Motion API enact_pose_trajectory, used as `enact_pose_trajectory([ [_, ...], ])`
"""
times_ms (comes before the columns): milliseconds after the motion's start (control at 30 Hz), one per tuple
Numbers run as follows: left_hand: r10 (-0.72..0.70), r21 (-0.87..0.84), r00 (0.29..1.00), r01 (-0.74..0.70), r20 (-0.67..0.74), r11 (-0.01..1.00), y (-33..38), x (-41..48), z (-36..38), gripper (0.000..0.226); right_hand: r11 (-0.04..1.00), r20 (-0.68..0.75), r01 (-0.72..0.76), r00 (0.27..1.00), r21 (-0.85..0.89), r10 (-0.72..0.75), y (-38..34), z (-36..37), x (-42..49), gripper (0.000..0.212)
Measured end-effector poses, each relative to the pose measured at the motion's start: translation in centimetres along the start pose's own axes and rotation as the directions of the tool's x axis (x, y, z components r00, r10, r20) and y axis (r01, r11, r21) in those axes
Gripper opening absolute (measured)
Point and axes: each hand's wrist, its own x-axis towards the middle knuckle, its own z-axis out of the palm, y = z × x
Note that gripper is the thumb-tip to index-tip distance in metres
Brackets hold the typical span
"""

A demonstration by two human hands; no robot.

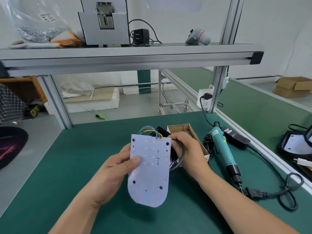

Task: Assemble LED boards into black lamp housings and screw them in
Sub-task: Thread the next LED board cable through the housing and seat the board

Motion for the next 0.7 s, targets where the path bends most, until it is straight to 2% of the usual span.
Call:
enact_pose_trajectory([
  [67, -0.039, -0.078, 0.998, 0.042, 0.048, 0.996, -0.1, 0.0, -0.4, 0.043, 0.999, -0.039, 0.03, 0.999, 0.025, -0.029, -0.3, 0.2, -0.1, 0.017],
  [167, -0.043, -0.074, 0.996, 0.049, 0.08, 0.996, -0.2, 0.0, -0.8, 0.051, 0.998, -0.076, 0.066, 0.995, -0.023, -0.068, 0.1, 0.0, -0.1, 0.02],
  [233, -0.03, -0.023, 0.998, 0.031, 0.053, 0.999, -0.1, 0.0, -1.0, 0.056, 0.999, -0.089, 0.044, 0.995, -0.021, -0.046, 0.4, -0.3, 0.1, 0.021],
  [333, -0.029, 0.104, 0.997, 0.022, 0.068, 0.994, 0.2, -0.1, -1.2, 0.05, 1.0, -0.085, 0.028, 0.996, -0.003, -0.028, 0.3, -0.8, 0.2, 0.018],
  [500, -0.117, 0.235, 0.993, 0.107, 0.03, 0.966, -0.1, -0.2, 0.0, 0.036, 0.995, 0.03, 0.099, 0.995, -0.003, -0.098, -0.4, -1.0, -0.2, 0.013],
  [533, -0.14, 0.249, 0.99, 0.133, 0.012, 0.959, -0.3, -0.1, 0.3, 0.037, 0.989, 0.051, 0.14, 0.989, -0.052, -0.138, -0.3, -1.0, -0.3, 0.012],
  [633, -0.188, 0.199, 0.981, 0.193, -0.044, 0.961, -0.6, 0.0, 0.5, 0.041, 0.977, 0.08, 0.186, 0.981, -0.108, -0.178, 0.1, -0.7, 0.1, 0.01],
  [700, -0.196, 0.121, 0.975, 0.208, -0.104, 0.971, -0.5, 0.1, 0.4, 0.038, 0.988, 0.065, 0.125, 0.991, -0.092, -0.119, -0.2, -1.0, 0.3, 0.024],
])
